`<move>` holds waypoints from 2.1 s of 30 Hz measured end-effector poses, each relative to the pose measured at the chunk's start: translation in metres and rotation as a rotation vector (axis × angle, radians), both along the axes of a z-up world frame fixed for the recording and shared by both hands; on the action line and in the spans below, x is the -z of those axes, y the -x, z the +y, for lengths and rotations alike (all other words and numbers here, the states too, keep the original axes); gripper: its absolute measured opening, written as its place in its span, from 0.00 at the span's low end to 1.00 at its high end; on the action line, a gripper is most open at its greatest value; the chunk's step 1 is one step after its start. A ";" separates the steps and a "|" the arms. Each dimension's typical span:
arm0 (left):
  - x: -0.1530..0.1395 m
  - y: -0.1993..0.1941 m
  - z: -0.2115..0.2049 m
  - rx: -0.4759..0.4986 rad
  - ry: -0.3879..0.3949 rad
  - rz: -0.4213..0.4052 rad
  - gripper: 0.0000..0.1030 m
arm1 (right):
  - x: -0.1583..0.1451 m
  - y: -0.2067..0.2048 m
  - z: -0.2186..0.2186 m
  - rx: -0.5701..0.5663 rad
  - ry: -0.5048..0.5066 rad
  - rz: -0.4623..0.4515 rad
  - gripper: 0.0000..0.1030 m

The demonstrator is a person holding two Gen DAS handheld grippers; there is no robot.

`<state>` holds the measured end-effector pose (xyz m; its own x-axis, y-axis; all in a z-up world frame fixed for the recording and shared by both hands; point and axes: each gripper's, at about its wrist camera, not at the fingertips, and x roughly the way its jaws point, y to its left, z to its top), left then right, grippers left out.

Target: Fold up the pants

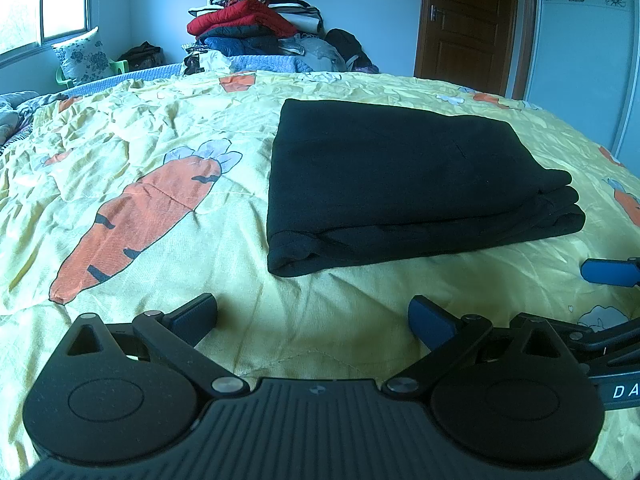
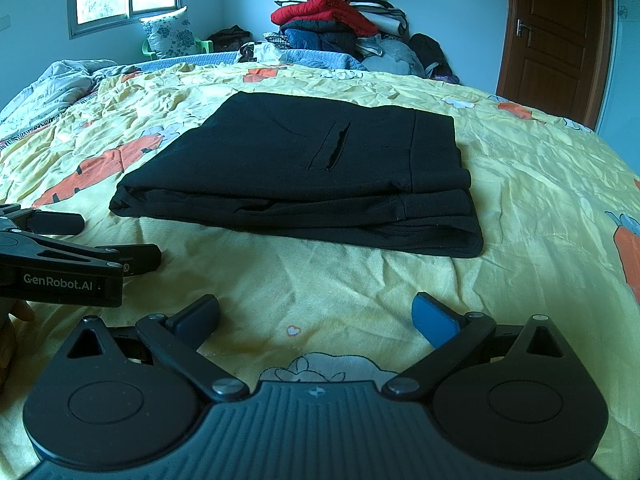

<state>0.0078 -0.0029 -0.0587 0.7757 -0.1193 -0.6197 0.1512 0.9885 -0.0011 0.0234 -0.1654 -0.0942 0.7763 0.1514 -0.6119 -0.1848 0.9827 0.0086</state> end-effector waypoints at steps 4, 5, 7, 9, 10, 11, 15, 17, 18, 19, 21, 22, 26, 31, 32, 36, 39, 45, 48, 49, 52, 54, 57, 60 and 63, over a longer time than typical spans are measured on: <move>0.000 0.000 0.000 0.000 0.000 0.000 1.00 | 0.000 0.000 0.000 0.000 0.000 0.000 1.00; 0.000 0.000 0.000 0.000 -0.001 0.000 1.00 | 0.000 0.000 0.000 0.000 0.000 0.000 1.00; 0.000 0.000 0.000 0.000 0.000 0.000 1.00 | 0.000 0.000 0.000 0.000 0.000 0.000 1.00; 0.000 0.000 0.000 0.000 0.000 0.000 1.00 | 0.000 0.000 0.000 0.001 -0.001 0.000 1.00; 0.000 0.000 0.000 0.000 0.000 0.000 1.00 | 0.000 0.000 0.000 0.001 0.002 0.000 1.00; 0.000 0.000 0.000 0.000 0.000 0.000 1.00 | 0.000 0.000 0.000 0.000 0.001 0.000 1.00; 0.000 0.000 0.000 0.000 0.000 0.000 1.00 | 0.000 0.000 0.000 0.000 0.003 -0.001 1.00; 0.000 0.000 0.000 0.000 0.000 0.000 1.00 | 0.000 -0.001 0.001 0.000 0.003 0.000 1.00; 0.000 0.000 0.000 0.000 0.000 0.000 1.00 | 0.000 -0.001 0.001 0.001 0.004 -0.001 1.00; 0.000 0.000 0.000 0.000 0.000 0.000 1.00 | 0.000 -0.002 0.001 0.000 0.002 0.000 1.00; 0.000 0.000 0.000 0.000 0.000 0.000 1.00 | 0.000 -0.002 0.001 0.000 0.003 0.000 1.00; 0.000 0.000 0.000 0.000 0.000 0.000 1.00 | 0.000 -0.002 0.001 0.000 0.002 0.000 1.00; 0.000 0.000 0.000 0.000 0.000 0.000 1.00 | 0.000 -0.001 0.003 0.022 0.000 -0.002 1.00; 0.000 0.000 0.000 0.000 0.000 0.000 1.00 | -0.002 0.001 0.004 0.107 -0.022 -0.022 1.00; 0.000 0.000 0.000 0.000 0.001 0.000 1.00 | -0.002 0.000 0.003 0.121 -0.018 -0.022 1.00; 0.000 -0.001 0.000 -0.008 0.002 0.000 1.00 | -0.001 -0.005 -0.004 0.160 -0.041 -0.011 1.00; 0.001 -0.002 0.000 -0.032 -0.006 0.002 1.00 | 0.001 -0.007 -0.001 0.153 -0.013 -0.001 1.00; 0.000 -0.002 0.001 -0.049 -0.008 0.002 1.00 | 0.002 -0.006 0.002 0.148 0.001 -0.001 1.00; 0.000 -0.002 0.001 -0.048 -0.007 0.002 1.00 | 0.001 -0.005 0.001 0.148 -0.002 -0.001 1.00; 0.000 -0.002 0.001 -0.048 -0.007 0.002 1.00 | 0.001 -0.005 0.001 0.148 -0.001 -0.001 1.00; 0.000 -0.001 0.001 -0.045 -0.005 0.001 1.00 | 0.001 -0.005 0.001 0.148 -0.001 -0.001 1.00; -0.001 0.000 0.001 -0.029 0.004 -0.003 1.00 | 0.001 -0.005 0.001 0.148 -0.002 -0.001 1.00; -0.001 0.001 0.002 -0.017 0.011 -0.004 0.99 | 0.001 -0.005 0.001 0.148 -0.002 -0.001 1.00; -0.001 0.001 0.002 -0.020 0.012 -0.005 0.99 | 0.001 -0.004 0.000 0.148 -0.009 -0.008 1.00; -0.002 0.003 0.004 -0.042 0.016 -0.014 1.00 | -0.004 0.004 -0.002 0.185 -0.011 -0.060 1.00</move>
